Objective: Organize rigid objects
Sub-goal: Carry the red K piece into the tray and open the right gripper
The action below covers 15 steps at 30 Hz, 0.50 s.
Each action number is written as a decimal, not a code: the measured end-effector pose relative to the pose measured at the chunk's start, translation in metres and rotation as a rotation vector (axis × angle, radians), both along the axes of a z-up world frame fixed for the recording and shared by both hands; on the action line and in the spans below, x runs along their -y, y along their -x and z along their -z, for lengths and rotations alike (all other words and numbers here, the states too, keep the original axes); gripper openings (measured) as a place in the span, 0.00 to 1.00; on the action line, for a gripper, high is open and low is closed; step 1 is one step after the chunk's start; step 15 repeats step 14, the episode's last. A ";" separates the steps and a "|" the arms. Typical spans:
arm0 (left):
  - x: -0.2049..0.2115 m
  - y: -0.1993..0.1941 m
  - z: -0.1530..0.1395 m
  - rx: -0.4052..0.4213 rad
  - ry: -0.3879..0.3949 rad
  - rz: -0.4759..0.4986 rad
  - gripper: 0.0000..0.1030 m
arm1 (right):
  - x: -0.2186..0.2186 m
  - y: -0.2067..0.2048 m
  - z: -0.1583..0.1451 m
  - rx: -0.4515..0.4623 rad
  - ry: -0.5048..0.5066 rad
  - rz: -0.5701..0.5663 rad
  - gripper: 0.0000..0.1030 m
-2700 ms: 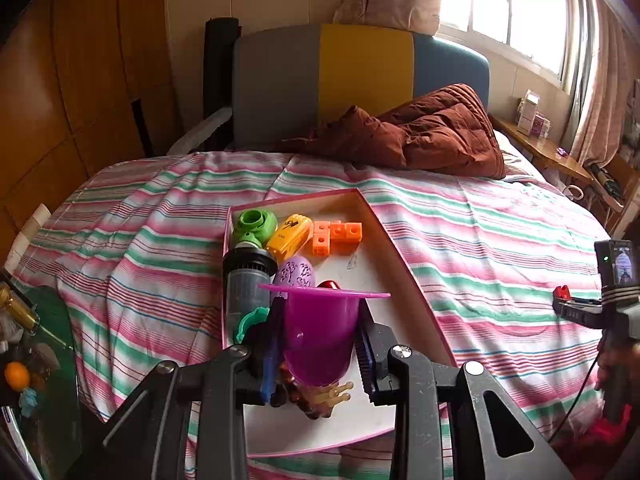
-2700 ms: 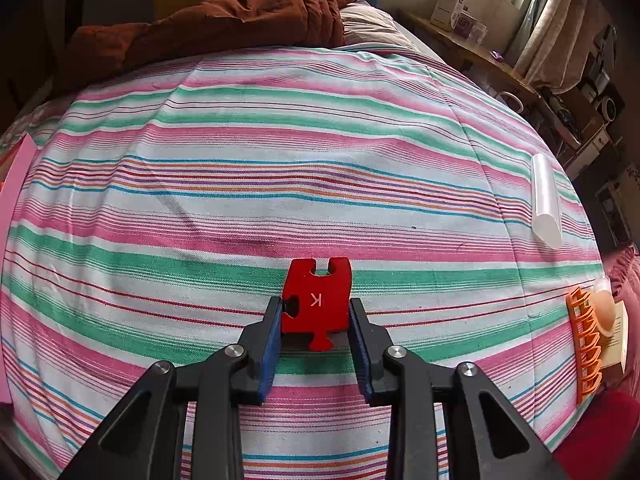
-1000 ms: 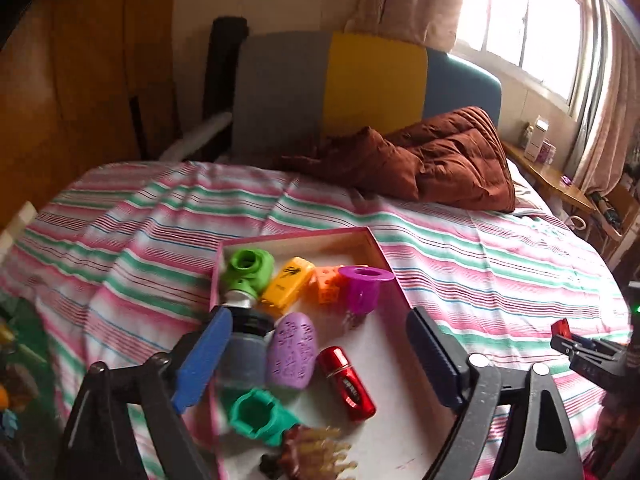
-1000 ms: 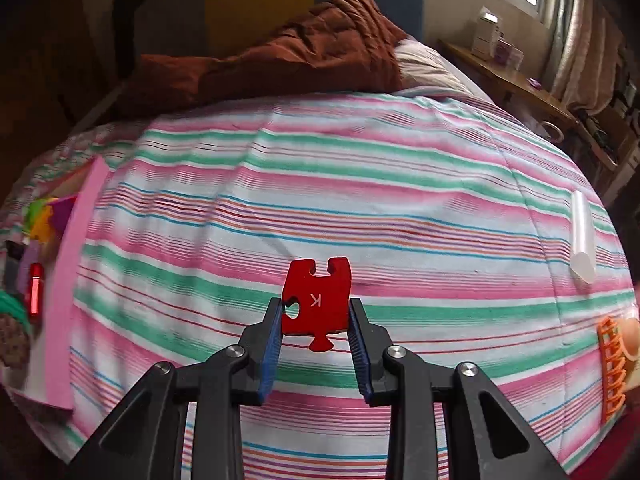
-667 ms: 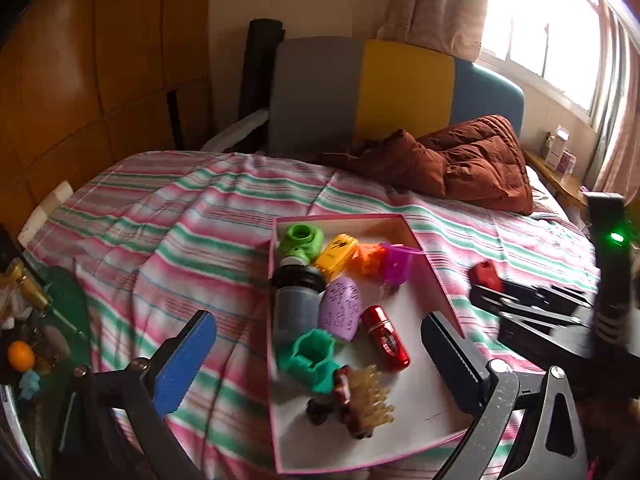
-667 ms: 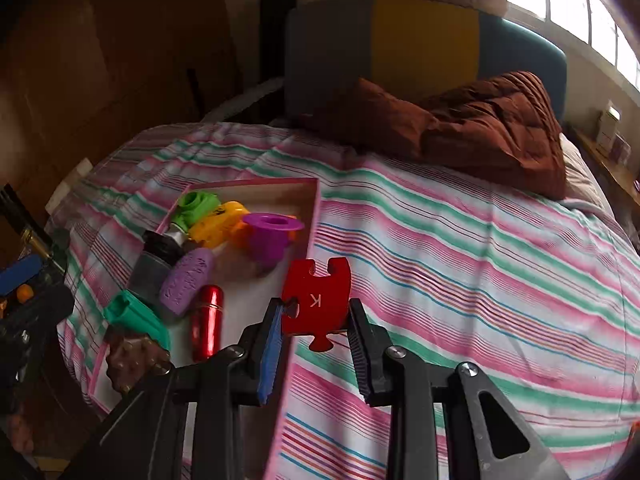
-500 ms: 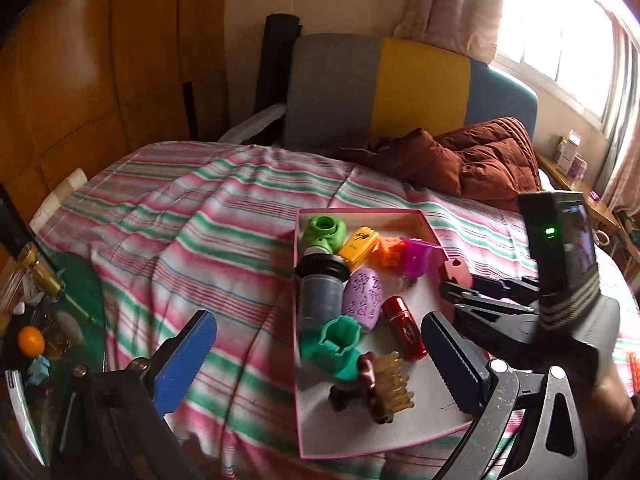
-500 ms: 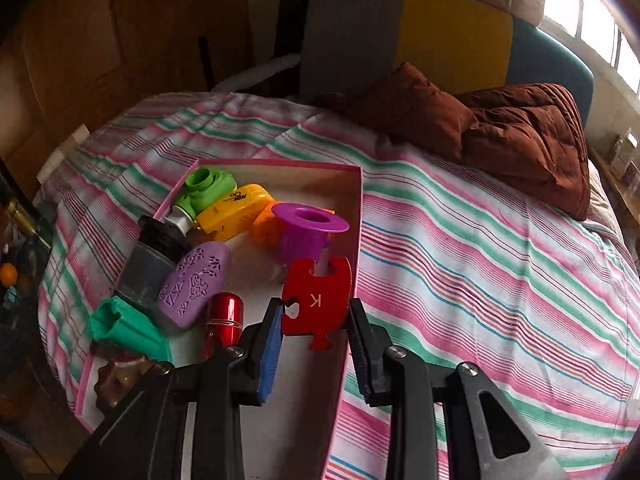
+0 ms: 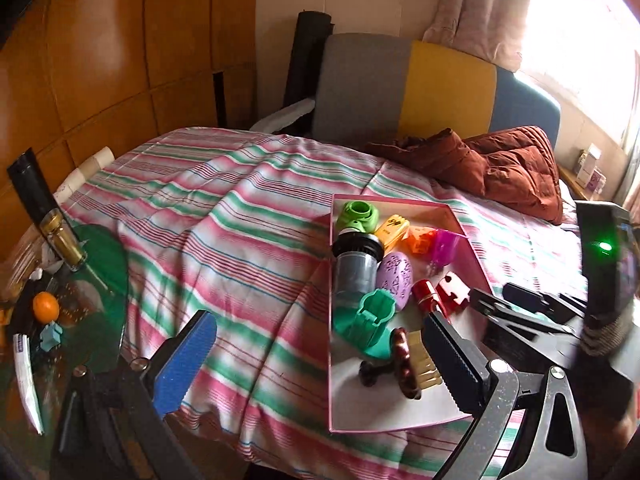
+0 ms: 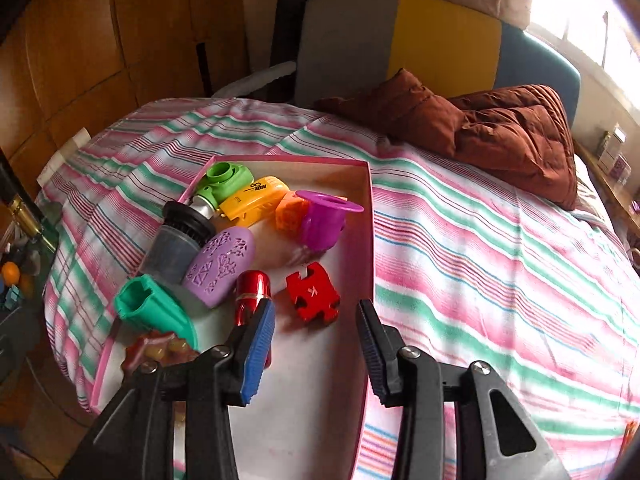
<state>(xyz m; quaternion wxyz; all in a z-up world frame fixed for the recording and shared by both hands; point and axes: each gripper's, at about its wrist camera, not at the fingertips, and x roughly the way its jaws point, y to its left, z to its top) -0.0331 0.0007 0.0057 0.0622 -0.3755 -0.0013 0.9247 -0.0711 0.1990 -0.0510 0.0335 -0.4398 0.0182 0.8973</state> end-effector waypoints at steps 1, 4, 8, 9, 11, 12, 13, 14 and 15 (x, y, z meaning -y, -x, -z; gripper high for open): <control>0.000 -0.001 0.001 0.001 0.004 -0.002 1.00 | 0.002 -0.005 -0.001 -0.007 -0.002 0.004 0.41; 0.002 -0.005 0.004 0.010 -0.012 -0.004 1.00 | 0.005 -0.020 -0.003 -0.024 -0.008 0.017 0.41; 0.003 -0.014 0.006 -0.009 -0.009 -0.016 0.99 | 0.008 -0.040 -0.005 -0.057 0.006 0.054 0.41; 0.003 -0.016 0.006 -0.021 -0.001 -0.017 0.99 | 0.009 -0.045 -0.006 -0.069 0.004 0.065 0.41; 0.003 -0.022 0.007 -0.032 -0.001 -0.019 0.99 | 0.011 -0.054 -0.008 -0.094 -0.003 0.088 0.41; 0.004 -0.023 0.007 -0.031 -0.003 -0.018 0.99 | 0.013 -0.058 -0.009 -0.105 -0.007 0.096 0.41; 0.004 -0.024 0.008 -0.024 -0.004 -0.016 0.99 | 0.014 -0.061 -0.011 -0.116 -0.012 0.101 0.41; 0.004 -0.025 0.008 -0.018 -0.003 -0.014 0.99 | 0.016 -0.063 -0.012 -0.125 -0.020 0.104 0.41; 0.004 -0.025 0.008 -0.018 -0.003 -0.014 0.99 | 0.016 -0.063 -0.012 -0.125 -0.020 0.104 0.41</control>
